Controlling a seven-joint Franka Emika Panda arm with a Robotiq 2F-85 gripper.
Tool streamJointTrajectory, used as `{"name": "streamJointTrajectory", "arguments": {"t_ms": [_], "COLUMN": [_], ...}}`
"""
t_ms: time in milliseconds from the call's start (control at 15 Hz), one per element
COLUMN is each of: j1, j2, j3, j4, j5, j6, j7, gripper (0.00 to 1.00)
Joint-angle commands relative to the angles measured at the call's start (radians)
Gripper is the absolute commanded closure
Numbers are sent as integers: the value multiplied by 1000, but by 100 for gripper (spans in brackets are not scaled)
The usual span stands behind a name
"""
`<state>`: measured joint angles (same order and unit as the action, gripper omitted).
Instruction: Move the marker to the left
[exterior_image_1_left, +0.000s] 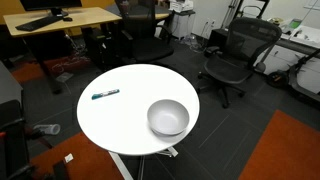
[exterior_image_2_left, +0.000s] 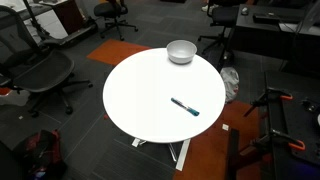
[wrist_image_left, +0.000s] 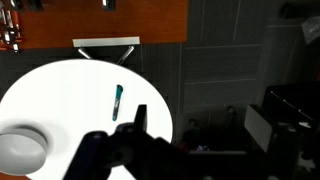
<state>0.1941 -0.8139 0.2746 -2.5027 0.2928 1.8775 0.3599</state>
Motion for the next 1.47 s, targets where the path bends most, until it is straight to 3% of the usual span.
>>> {"name": "streamJointTrajectory", "arguments": {"t_ms": [0, 333, 800, 1400], "j1": [-9, -9, -84, -154], "j2": [-1, -1, 94, 331], "j3": [5, 5, 2, 39], "j4": [3, 3, -54, -193], "j5": [5, 5, -23, -128], "j6": [-5, -5, 127, 521], "j7": [-5, -5, 11, 125], "gripper": [0, 0, 0, 0]}}
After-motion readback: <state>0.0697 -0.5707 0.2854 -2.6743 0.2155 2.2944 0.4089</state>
